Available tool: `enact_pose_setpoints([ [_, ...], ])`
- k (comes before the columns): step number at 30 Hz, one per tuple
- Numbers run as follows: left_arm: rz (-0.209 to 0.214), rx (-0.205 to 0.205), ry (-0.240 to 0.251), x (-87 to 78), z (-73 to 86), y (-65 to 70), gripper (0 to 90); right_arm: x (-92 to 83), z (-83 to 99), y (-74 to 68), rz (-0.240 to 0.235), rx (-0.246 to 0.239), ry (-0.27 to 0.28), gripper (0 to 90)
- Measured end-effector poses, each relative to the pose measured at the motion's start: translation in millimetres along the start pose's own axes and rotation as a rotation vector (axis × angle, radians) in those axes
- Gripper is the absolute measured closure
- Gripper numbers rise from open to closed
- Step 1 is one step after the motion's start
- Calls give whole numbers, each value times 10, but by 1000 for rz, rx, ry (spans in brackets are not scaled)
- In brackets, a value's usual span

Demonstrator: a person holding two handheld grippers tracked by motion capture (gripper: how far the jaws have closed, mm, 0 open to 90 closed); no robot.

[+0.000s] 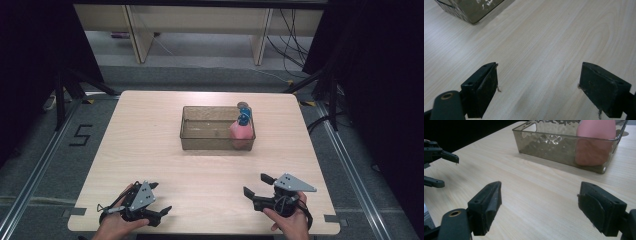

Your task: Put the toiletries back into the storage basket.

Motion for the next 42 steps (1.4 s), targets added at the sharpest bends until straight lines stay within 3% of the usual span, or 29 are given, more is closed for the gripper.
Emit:
enact_pose_setpoints([
  [1,2,1,-1,-2,-1,-1,149,-6,-2,28,2,-38,6,201],
  [4,-2,2,-1,-2,0,-5,149,-12,24,2,-2,-10,1,201],
  [5,-1,1,-1,-3,0,-5,149,-14,24,27,7,-44,12,200],
  [6,-1,1,0,-2,0,-6,149,-23,45,-5,-3,-7,-9,200],
  [7,-2,1,0,-2,-1,-6,149,-27,50,6,1,-21,-13,199],
  [9,-2,1,0,-3,0,-6,149,-23,65,-26,-11,10,-7,192],
  [10,-2,0,0,-2,0,-6,149,-18,70,0,-9,-22,-6,189],
  [12,-2,0,-1,-2,2,-5,149,-31,85,2,-7,-21,-16,177],
  [13,-6,1,0,0,3,-5,149,-33,100,-31,-8,20,-23,174],
  [14,-6,5,-8,-4,6,-9,149,-30,98,-5,-9,-15,-16,171],
  [16,-7,1,-3,1,5,-10,149,-48,112,3,1,-27,-30,163],
  [19,-8,4,-4,-3,7,-11,149,-54,132,-27,-9,11,-16,158],
  [20,-4,4,-6,-5,6,-12,149,-59,131,-8,-9,-14,-9,158],
  [21,-5,4,-6,-7,6,-15,149,-71,136,-35,-14,21,-13,158],
  [25,-15,4,-1,2,7,-15,149,-119,154,12,16,-8,-30,157],
  [26,-16,2,1,3,6,-12,149,-141,174,-29,16,48,-49,158],
  [27,-8,3,-6,-3,8,-10,149,-130,166,12,13,-5,-27,157],
  [30,-9,6,-7,-6,9,-13,149,-138,187,-2,15,23,-15,158],
  [32,-6,6,-7,-8,8,-16,149,-175,196,24,31,-1,-31,158],
  [36,-7,6,-7,-10,7,-18,149,-193,208,20,13,9,-8,158],
  [38,-5,-1,-1,-8,5,-12,149,-218,221,28,31,7,-11,157],
  [41,-2,-4,1,-9,4,-11,149,-253,248,-1,31,41,-34,157],
  [42,-3,-13,9,-2,1,-5,149,-243,245,21,32,13,-14,158],
])
Point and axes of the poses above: each handheld gripper's, and its own axes: x roughly forward along the jaws, z roughly out of its underside, y roughly to its right, the point moved 6 cm from there along x, roughly forward along the jaws, and after that the axes turned 4 degrees about y, right-handed, at the moved point
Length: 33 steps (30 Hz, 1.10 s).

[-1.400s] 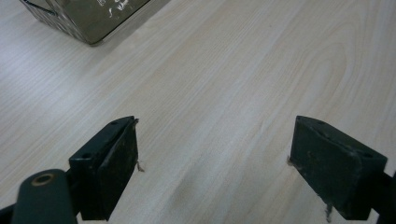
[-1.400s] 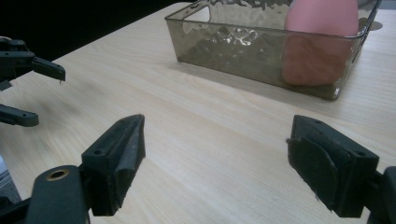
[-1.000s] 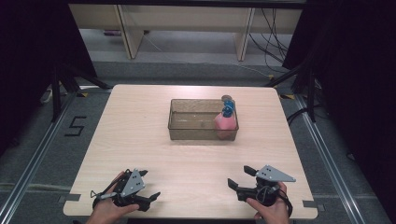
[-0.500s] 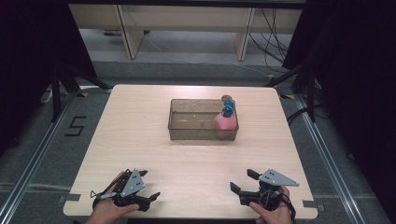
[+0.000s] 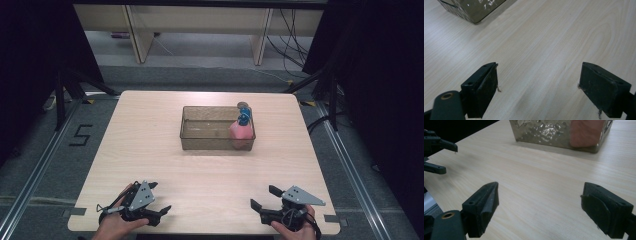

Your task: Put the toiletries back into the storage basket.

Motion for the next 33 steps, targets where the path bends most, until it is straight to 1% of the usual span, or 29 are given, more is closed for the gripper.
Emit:
enact_pose_setpoints([
  [1,0,-1,1,2,1,2,149,-7,7,5,2,-10,-3,157],
  [2,1,-1,1,2,2,3,149,-42,28,-46,6,54,-35,157],
  [3,1,-1,0,2,2,2,149,-30,19,-5,4,-7,-15,157],
  [4,0,-1,0,2,1,1,149,-26,24,-11,-1,-7,-9,157],
  [5,0,-2,1,2,1,2,149,-41,32,-1,15,-19,-21,158],
  [6,1,-1,1,2,2,3,149,-39,49,-31,-3,8,-32,157],
  [7,1,-1,1,2,2,3,149,-39,49,-31,-3,8,-32,157],
  [8,0,-2,0,0,1,2,149,-42,65,-24,7,-21,-32,158],
  [9,1,12,-10,-9,5,-8,149,-38,72,-34,-4,-19,-36,158],
  [10,2,11,-9,-9,4,-7,149,-35,77,-37,-6,-22,-37,158],
  [11,0,12,-8,-9,5,-6,149,-31,89,-60,-10,-2,-37,158],
  [12,0,11,-9,-9,7,-6,149,-58,97,-56,5,-12,-59,158],
  [13,0,-3,1,-1,3,2,149,-57,99,-49,2,-32,-54,158],
  [14,-1,-2,1,-1,2,0,149,-49,100,-50,3,-38,-39,158],
  [15,0,7,-7,-7,5,-6,149,-53,119,-89,-10,-3,-51,158],
  [16,2,13,-11,-11,7,-8,149,-73,125,-89,-4,-10,-67,158],
  [17,-2,11,-7,-8,6,-7,149,-66,120,-73,-8,-39,-50,158],
  [19,-5,13,-7,-9,5,-10,149,-61,132,-93,-30,-29,-49,158],
  [20,-5,12,-6,-9,5,-9,149,-61,133,-92,-31,-36,-46,158],
  [21,-4,11,-6,-9,6,-7,149,-95,141,-84,-2,-41,-67,158],
  [22,-4,12,-6,-10,6,-7,149,-90,142,-84,-9,-68,-62,158],
  [23,-4,12,-6,-10,6,-8,149,-88,150,-100,-17,-57,-64,158],
  [25,-5,11,-4,-10,4,-8,149,-101,167,-113,-20,-77,-87,161],
  [26,-4,11,-5,-11,5,-6,149,-94,179,-120,-23,-99,-95,161],
  [27,-4,10,-4,-11,5,-6,149,-92,195,-162,-30,-66,-102,161],
  [29,-6,9,-4,-11,5,-9,149,-92,202,-152,-21,-125,-114,161],
  [30,-6,10,-4,-11,5,-8,149,-102,220,-184,-20,-95,-133,161],
  [31,-5,9,-4,-11,6,-5,149,-101,217,-175,-21,-113,-130,161],
  [33,-6,9,-5,-11,6,-7,149,-104,218,-177,-22,-109,-131,161],
])
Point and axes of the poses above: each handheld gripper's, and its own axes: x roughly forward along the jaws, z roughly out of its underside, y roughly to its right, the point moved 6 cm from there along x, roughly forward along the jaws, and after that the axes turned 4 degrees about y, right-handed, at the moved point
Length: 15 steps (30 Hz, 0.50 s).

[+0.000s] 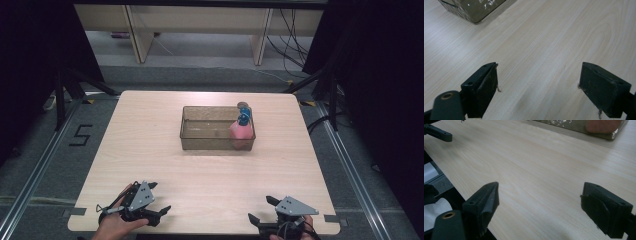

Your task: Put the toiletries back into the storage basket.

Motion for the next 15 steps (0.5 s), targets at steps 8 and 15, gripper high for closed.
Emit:
enact_pose_setpoints([
  [8,1,-1,0,-1,1,2,149,3,-7,33,11,-29,15,161],
  [15,-1,-1,1,-2,1,0,149,2,3,26,3,-21,0,160],
])
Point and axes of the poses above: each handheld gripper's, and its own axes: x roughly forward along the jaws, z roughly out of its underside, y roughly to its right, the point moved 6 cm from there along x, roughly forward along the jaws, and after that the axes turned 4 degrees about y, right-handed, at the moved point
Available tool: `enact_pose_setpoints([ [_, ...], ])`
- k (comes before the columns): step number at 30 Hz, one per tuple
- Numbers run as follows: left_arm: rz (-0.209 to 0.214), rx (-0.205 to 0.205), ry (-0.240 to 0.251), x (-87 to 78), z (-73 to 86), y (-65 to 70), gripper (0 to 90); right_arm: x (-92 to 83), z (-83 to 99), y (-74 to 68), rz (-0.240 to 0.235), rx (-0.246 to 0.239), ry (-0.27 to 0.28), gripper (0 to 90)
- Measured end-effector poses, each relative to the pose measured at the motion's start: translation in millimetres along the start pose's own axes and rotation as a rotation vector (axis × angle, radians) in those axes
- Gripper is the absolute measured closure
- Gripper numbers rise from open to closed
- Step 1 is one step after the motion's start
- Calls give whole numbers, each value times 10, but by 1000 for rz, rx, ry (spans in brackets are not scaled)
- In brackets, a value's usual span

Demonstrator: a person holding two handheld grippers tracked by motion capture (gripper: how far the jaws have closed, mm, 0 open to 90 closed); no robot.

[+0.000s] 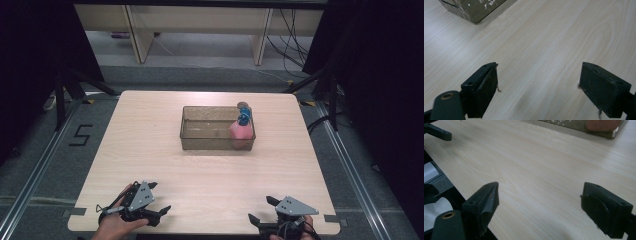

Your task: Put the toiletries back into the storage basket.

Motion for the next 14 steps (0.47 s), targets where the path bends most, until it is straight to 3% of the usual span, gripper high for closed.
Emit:
enact_pose_setpoints([
  [8,-1,2,-1,-3,0,-2,149,3,1,-1,-4,1,-2,160],
  [9,-1,2,-1,-3,0,-2,149,2,7,-21,-9,26,-9,160],
  [13,-2,6,-4,-5,3,-7,149,9,3,-1,-5,3,-1,160],
  [14,-4,1,-1,-3,3,-5,149,10,11,-11,-4,19,-9,160],
])
Point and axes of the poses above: each handheld gripper's, and its own axes: x roughly forward along the jaws, z roughly out of its underside, y roughly to its right, the point moved 6 cm from there along x, roughly forward along the jaws, and after that the axes turned 4 degrees about y, right-handed, at the moved point
